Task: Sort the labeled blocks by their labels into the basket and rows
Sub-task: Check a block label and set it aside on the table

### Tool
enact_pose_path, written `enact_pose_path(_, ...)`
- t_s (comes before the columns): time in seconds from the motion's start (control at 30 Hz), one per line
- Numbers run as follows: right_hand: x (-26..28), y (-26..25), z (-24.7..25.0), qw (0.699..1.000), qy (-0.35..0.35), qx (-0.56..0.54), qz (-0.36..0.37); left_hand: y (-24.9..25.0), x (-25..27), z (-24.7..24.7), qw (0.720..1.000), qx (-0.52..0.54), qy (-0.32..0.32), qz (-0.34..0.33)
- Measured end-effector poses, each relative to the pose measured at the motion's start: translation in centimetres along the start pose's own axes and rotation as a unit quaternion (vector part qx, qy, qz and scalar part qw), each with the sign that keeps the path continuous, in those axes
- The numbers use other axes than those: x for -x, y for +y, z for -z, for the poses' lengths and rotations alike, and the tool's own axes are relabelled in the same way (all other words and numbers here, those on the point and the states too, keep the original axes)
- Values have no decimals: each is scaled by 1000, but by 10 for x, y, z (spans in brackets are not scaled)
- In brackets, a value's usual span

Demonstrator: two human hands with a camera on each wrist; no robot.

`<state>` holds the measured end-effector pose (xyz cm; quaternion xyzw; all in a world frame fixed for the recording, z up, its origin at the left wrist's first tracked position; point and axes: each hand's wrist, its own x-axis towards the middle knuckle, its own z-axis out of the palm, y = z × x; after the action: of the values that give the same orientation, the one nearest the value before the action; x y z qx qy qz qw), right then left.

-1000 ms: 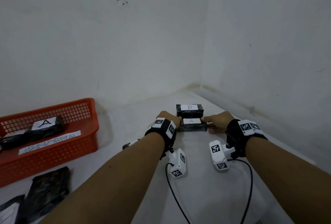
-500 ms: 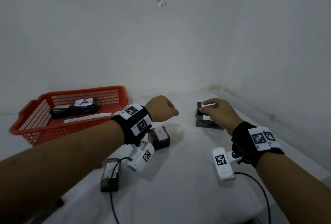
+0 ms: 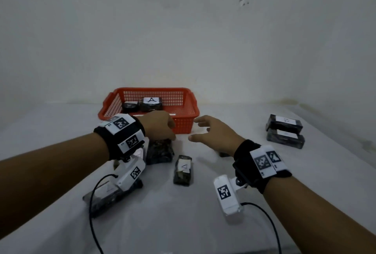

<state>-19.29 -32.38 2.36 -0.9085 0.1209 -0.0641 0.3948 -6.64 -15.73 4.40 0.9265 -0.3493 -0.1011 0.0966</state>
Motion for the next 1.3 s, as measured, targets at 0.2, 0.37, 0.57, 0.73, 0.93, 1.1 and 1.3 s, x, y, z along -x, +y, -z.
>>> enact_pose_path(0.2,-14,-23,-41,995,-86,53,9,-42,10,-4,997,-54,-43,41)
enact_pose_path(0.37,-28,-29,-63,987,-116,112,-9,-54,8,-16,996,-46,-65,42)
enact_pose_path(0.57,-40,-33,-78,979,-142,142,-20,-55,3,-25,996,-11,-78,43)
enact_pose_path(0.73,-39,-32,-84,983,-146,115,5,-55,0,-25,997,44,-56,29)
enact_pose_path(0.93,-39,-23,-84,990,-91,108,14,-48,-4,-29,993,111,-38,28)
enact_pose_path(1.1,-37,-6,-66,994,-59,93,-14,-53,-2,-22,968,243,-60,30)
enact_pose_path(1.3,-23,-5,-30,987,-76,-138,-18,-58,2,-14,896,429,-103,-45)
